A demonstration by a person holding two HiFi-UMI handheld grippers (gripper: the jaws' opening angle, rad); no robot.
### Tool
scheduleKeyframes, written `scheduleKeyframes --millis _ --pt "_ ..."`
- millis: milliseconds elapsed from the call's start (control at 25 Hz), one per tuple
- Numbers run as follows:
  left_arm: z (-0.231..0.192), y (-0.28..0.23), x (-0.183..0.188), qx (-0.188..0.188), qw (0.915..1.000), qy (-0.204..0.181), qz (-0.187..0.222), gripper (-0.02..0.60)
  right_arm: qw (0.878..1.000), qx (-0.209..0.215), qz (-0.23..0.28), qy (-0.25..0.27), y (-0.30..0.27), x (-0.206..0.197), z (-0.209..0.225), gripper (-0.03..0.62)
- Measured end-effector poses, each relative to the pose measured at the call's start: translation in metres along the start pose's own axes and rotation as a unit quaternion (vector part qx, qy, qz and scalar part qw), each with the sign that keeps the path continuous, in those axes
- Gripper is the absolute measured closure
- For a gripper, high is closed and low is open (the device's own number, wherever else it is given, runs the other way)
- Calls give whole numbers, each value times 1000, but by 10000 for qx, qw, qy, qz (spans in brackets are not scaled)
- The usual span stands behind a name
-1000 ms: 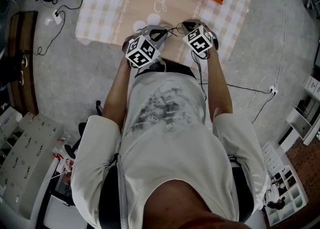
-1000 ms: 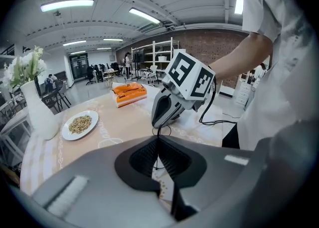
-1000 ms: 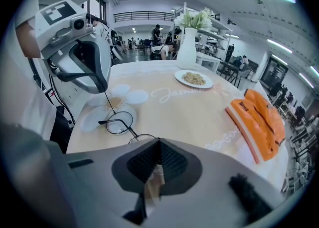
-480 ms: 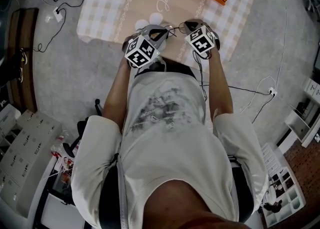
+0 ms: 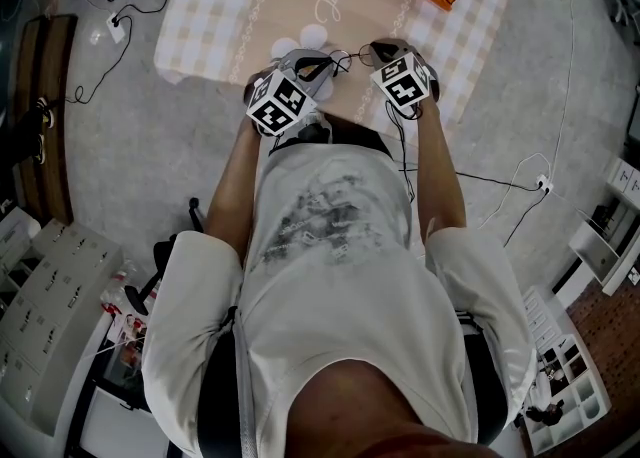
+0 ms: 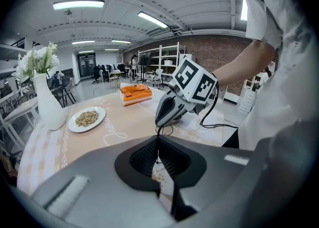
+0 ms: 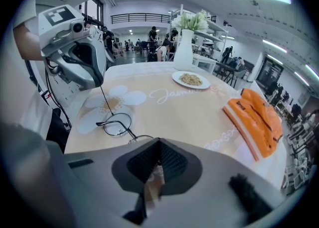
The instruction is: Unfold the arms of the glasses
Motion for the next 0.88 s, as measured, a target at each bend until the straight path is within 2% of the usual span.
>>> scheduleKeyframes --millis 280,880 --pt "-1 4 -2 9 9999 135 63 568 9999 -81 13 -58 1 0 0 579" --pt "2 1 -1 -59 9998 162 97 568 9992 -402 29 75 1 4 -3 576"
Point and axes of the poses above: the fingertips, and each gripper's own axes: y backward along the fingers, z to its right, x out of its top, the point moved 3 cm from there along y, backward along the fingers, and after that the axes turned 12 degrees about y, right-handed, at the moved point
